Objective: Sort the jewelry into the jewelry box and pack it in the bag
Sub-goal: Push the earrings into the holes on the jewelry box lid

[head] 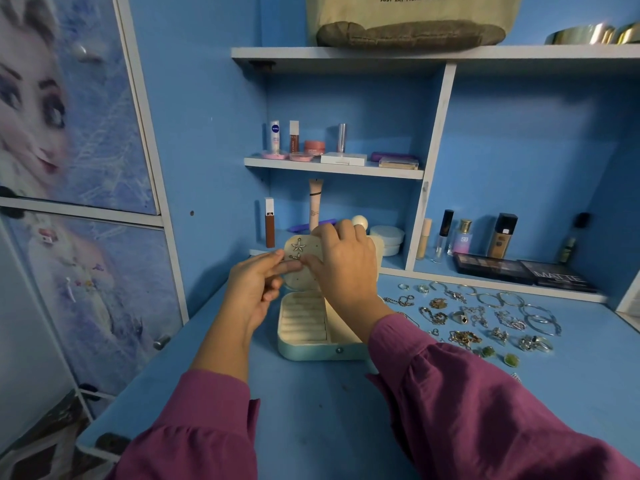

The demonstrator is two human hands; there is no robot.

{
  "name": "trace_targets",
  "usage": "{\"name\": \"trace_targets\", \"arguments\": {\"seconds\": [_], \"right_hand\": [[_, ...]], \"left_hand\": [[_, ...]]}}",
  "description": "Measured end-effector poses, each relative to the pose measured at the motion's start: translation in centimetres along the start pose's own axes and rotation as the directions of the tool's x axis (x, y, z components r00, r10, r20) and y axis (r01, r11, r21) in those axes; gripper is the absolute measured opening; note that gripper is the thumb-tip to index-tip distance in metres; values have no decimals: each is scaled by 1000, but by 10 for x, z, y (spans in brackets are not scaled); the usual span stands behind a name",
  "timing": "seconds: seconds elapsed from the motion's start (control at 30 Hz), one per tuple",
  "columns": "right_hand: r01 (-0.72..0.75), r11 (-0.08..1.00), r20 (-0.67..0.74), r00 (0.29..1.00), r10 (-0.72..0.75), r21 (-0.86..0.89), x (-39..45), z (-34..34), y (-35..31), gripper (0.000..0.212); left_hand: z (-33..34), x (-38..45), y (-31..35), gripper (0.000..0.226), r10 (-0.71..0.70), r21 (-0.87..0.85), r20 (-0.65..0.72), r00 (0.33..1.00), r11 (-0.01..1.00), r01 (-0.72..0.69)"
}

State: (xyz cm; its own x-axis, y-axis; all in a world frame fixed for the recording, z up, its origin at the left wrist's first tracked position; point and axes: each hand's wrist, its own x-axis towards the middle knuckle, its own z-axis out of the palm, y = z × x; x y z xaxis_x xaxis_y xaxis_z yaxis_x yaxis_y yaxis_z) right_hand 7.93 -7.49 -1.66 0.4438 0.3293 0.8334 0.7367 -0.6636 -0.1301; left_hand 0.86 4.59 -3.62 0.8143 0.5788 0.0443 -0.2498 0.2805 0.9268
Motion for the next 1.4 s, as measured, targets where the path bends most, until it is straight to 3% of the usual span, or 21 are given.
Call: {"name": "trace_targets", "arguments": {"seconds": [0.4,0.53,0.7,0.8,0.93,1.17,1.4], "right_hand": [[120,989,9,993,-121,91,-16,-37,27,40],[-67,983,255,967,22,169,-27,-60,54,54],[-390,876,571,803,171,285,-39,-73,84,74],[-536,808,710,666,228,243,-43,-78,99,51],[-589,787,779,575,249,184,-45,-82,101,19],[-597,778,773,581,253,194,-44,-77,103,6],[-603,763,783,582,221,232,-45,-85,118,8]], "left_hand": [[-5,-9,9,13,-199,-65,75,977,977,204],[-8,-12,12,11,-253,-81,105,962,962,262],[-15,-13,13,13,-314,-32,164,935,946,324],[-18,-13,13,14,-334,39,183,925,942,332],[-18,-15,15,10,-342,147,178,923,936,319],[-16,-18,14,7,-320,234,166,933,932,278],[-12,-23,12,7,-317,382,173,932,894,233]]}}
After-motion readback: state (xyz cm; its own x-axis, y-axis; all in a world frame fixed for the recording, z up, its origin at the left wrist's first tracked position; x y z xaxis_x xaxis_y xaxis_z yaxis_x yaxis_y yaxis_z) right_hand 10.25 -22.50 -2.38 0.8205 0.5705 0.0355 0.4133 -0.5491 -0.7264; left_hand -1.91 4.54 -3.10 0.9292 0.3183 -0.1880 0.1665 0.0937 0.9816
